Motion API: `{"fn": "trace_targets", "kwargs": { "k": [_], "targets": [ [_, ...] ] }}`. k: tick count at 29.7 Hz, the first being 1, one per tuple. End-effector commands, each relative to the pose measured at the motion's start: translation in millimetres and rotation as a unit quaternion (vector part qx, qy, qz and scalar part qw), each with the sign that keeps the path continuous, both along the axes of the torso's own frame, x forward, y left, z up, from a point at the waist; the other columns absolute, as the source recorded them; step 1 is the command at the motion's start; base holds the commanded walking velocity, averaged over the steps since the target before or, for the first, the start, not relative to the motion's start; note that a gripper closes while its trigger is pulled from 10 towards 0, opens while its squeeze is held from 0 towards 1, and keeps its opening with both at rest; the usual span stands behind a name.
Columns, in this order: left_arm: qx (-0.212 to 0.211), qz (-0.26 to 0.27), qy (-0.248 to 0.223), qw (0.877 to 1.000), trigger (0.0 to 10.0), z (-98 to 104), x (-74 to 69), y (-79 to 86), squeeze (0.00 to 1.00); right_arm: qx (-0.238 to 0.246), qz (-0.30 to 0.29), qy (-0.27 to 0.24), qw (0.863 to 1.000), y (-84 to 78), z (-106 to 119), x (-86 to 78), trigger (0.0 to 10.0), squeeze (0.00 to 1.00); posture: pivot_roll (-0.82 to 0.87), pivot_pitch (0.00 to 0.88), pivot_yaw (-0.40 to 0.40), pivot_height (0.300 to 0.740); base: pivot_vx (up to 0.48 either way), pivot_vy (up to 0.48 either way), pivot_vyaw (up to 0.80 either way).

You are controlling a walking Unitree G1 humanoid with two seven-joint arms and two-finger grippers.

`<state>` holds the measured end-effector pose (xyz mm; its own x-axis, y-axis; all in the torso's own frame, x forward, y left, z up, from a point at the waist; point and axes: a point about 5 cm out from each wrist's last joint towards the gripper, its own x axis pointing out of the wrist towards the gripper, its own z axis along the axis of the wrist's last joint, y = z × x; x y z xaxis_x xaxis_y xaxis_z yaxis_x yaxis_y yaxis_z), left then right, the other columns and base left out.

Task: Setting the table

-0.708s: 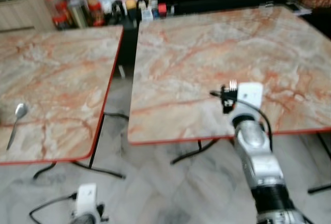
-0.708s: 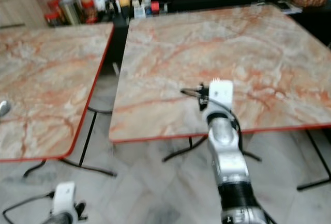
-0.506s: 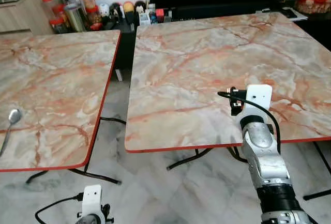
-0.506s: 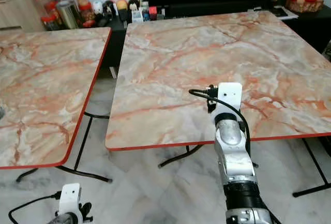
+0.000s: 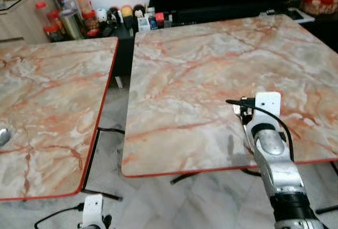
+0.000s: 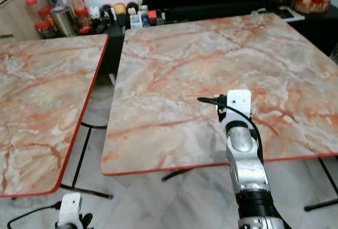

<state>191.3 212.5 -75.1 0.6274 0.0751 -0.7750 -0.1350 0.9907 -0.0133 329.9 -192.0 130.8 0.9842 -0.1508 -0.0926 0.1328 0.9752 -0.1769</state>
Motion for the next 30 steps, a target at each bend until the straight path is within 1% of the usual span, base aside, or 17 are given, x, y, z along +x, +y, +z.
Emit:
{"fn": "trace_targets", "kwargs": {
  "k": [1, 3, 7, 9, 14, 15, 18, 22, 24, 25, 27, 30],
  "targets": [
    [0.008, 0.001, 0.003, 1.0, 10.0, 1, 0.9, 2.5, 0.0, -0.002, 0.008, 0.008, 1.0, 4.1, -1, 0.5, 10.0, 0.0, -0.08, 0.086, 0.065, 0.74, 0.0, 0.0, 0.0],
    [0.004, -0.001, -0.001, 1.0, 10.0, 2, 5.6, -1.8, 0.0, -0.001, 0.011, 0.016, 1.0, 5.6, -4, -1.9, 10.0, 0.0, -0.07, 0.089, 0.065, 0.74, 0.0, 0.0, 0.0],
    [0.004, -0.001, -0.002, 1.0, 10.0, 2, 6.1, -2.4, 0.0, -0.001, 0.011, 0.018, 1.0, 5.6, -4, -2.5, 10.0, 0.0, -0.07, 0.089, 0.065, 0.74, 0.0, 0.0, 0.0],
    [0.004, -0.002, 0.0, 1.0, 10.0, 3, 6.6, -1.6, 0.0, -0.007, 0.003, 0.032, 0.999, 0.5, -7, -3.9, 10.0, 0.0, -0.08, 0.092, 0.068, 0.74, 0.0, 0.0, 0.0],
    [0.004, -0.002, 0.001, 1.0, 10.0, 2, 5.1, 1.1, 0.0, -0.017, -0.006, 0.043, 0.999, -11.2, -6, -4.4, 10.0, 0.0, -0.08, 0.096, 0.067, 0.74, 0.0, 0.0, 0.0],
    [0.004, -0.002, 0.002, 1.0, 10.0, 2, 4.9, 1.8, 0.0, -0.016, -0.011, 0.046, 0.999, -16.2, -6, -5.0, 10.0, 0.0, -0.08, 0.098, 0.068, 0.74, 0.0, 0.0, 0.0],
    [0.003, -0.002, 0.002, 1.0, 10.0, 2, 4.7, 2.1, 0.0, -0.008, -0.022, 0.058, 0.998, -23.3, -8, -7.4, 10.0, 0.0, -0.08, 0.099, 0.069, 0.74, 0.0, 0.0, 0.0],
    [0.003, -0.003, 0.003, 1.0, 10.0, 2, 4.6, 2.6, 0.0, -0.002, -0.026, 0.064, 0.998, -28.2, -11, -9.9, 10.0, 0.0, -0.08, 0.1, 0.07, 0.74, 0.0, 0.0, 0.0],
    [0.004, -0.002, 0.003, 1.0, 10.0, 2, 4.5, 3.1, 0.0, 0.005, -0.038, 0.067, 0.997, -35.3, -12, -11.2, 10.0, 0.0, -0.08, 0.099, 0.071, 0.74, 0.0, 0.0, 0.0],
    [0.004, -0.002, 0.003, 1.0, 10.0, 2, 4.5, 3.1, 0.0, 0.005, -0.038, 0.067, 0.997, -35.3, -12, -11.2, 10.0, 0.0, -0.08, 0.099, 0.071, 0.74, 0.0, 0.0, 0.0],
    [0.005, -0.002, 0.003, 1.0, 10.0, 3, 4.5, 3.7, 0.0, 0.019, -0.053, 0.074, 0.996, -42.7, -13, -11.3, 10.0, 0.0, -0.08, 0.099, 0.073, 0.74, 0.0, 0.0, 0.0],
    [0.005, -0.002, 0.002, 1.0, 10.0, 3, 4.4, 3.7, 0.0, 0.027, -0.057, 0.079, 0.995, -44.2, -15, -11.5, 10.0, 0.0, -0.08, 0.099, 0.072, 0.74, 0.0, 0.0, 0.0]
  ]
}}
